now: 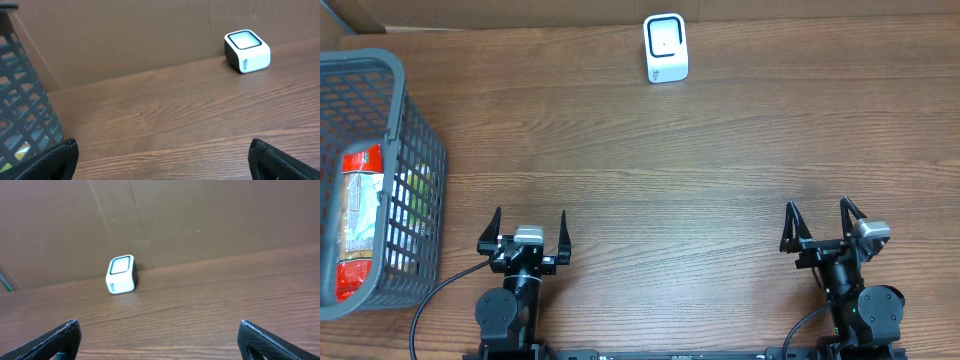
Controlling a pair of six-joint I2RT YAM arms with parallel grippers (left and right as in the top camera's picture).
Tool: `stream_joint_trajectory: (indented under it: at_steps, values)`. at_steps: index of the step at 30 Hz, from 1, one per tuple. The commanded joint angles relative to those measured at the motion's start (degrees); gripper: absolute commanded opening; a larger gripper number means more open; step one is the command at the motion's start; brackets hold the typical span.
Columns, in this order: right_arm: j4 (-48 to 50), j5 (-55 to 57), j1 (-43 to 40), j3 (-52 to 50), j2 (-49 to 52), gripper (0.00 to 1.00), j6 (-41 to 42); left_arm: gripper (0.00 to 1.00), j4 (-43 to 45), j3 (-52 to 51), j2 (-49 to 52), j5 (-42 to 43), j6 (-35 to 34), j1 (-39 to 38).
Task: Scan the item barcode
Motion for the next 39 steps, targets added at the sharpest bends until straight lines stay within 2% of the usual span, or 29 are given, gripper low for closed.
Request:
stream_joint_trajectory:
  at_steps: [1, 10, 21, 24, 29, 36, 39]
  values:
    - [0.55, -2.51, 0.44, 0.26, -0.57, 1.0, 0.35, 1.0, -2.03, 1.31, -0.63, 1.38, -4.04, 0.2]
    - [0.26, -4.11, 0.44, 4.83, -0.39, 1.0, 0.33, 1.0, -9.92, 10.14, 1.77, 2.82, -7.1, 0.2]
    - [-6.19, -4.7, 0.44, 17.77, 6.38, 1.0, -0.15, 1.0, -10.32, 25.83, 20.41, 7.85, -7.37, 0.2]
    - [-8.98, -5.86, 0.44, 23.15, 9.66, 1.0, -2.91, 1.0, -12.83, 32.83, 26.69, 9.7, -7.32, 0.2]
    - [-16.57, -5.99, 0.44, 33.94, 17.94, 1.0, -3.37, 1.0, -22.67, 48.19, 38.49, 12.35, -6.93, 0.22]
    - [-29.73, -8.76, 0.44, 50.49, 32.79, 1.0, -5.75, 0.99, -42.73, 74.07, 56.19, 13.6, -6.4, 0.2]
    - [-38.62, -9.92, 0.44, 60.17, 41.94, 1.0, -5.7, 1.0, -56.19, 90.77, 66.58, 14.73, -6.45, 0.2]
